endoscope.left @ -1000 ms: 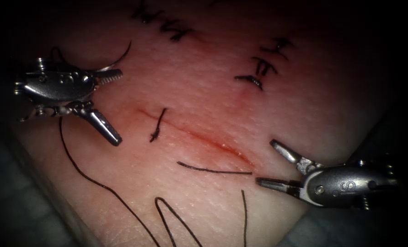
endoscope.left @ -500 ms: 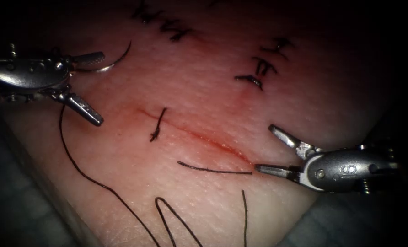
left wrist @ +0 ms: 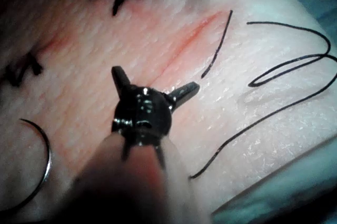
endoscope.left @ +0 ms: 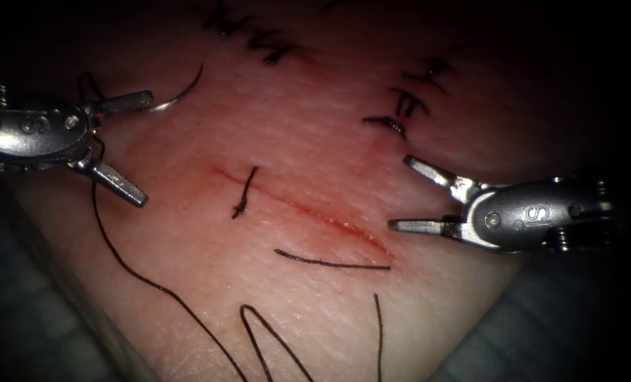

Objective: Wound Closure
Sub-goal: Grab the needle with the left needle driver

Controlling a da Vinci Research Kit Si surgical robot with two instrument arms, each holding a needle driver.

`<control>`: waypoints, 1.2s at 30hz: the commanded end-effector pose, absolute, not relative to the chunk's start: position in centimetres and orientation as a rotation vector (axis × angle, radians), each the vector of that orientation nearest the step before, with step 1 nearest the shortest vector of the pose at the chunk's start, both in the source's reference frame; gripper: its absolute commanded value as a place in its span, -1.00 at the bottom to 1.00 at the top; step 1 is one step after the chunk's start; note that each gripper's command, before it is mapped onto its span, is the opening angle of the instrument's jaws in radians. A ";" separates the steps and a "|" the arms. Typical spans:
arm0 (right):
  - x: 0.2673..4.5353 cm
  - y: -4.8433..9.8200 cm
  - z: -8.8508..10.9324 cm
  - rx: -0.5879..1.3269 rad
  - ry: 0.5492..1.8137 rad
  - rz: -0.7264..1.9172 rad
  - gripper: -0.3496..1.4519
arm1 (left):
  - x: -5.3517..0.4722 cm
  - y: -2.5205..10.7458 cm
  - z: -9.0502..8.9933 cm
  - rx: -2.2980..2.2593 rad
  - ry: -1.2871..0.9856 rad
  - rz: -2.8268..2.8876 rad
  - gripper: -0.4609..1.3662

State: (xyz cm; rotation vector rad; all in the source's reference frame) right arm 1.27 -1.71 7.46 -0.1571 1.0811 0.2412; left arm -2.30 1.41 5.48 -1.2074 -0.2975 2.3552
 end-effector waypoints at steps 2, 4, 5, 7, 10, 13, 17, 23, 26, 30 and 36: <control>1.28 -1.7 7.5 -0.131 1.096 0.237 0.65 | -2.32 1.4 5.5 -1.207 -0.279 2.365 0.53; 1.30 -1.7 7.5 -0.113 1.104 0.230 0.63 | -2.33 1.4 5.5 -1.207 -0.270 2.370 0.53; 1.30 -1.7 7.5 -0.111 1.107 0.229 0.62 | -2.33 1.3 5.5 -1.207 -0.269 2.371 0.53; 1.33 -1.7 7.5 -0.100 1.115 0.227 0.61 | -2.34 1.3 5.5 -1.211 -0.258 2.382 0.55; 1.35 -1.7 7.5 -0.090 1.117 0.227 0.61 | -2.34 1.3 5.6 -1.210 -0.246 2.389 0.54; 1.37 -1.7 7.5 -0.084 1.110 0.225 0.60 | -2.35 1.3 5.6 -1.216 -0.230 2.405 0.54; 1.37 -1.7 7.5 -0.080 1.107 0.223 0.60 | -2.38 1.3 5.6 -1.215 -0.221 2.409 0.54; 1.37 -1.7 7.5 -0.078 1.105 0.222 0.60 | -2.42 1.3 5.6 -1.218 -0.214 2.417 0.55; 1.38 -1.6 7.5 -0.078 1.104 0.222 0.60 | -2.41 1.3 5.6 -1.219 -0.214 2.418 0.55; 1.39 -1.7 7.5 -0.079 1.105 0.222 0.60 | -2.41 1.3 5.6 -1.220 -0.217 2.418 0.55; 1.38 -1.7 7.5 -0.080 1.106 0.221 0.60 | -2.42 1.3 5.7 -1.222 -0.222 2.419 0.54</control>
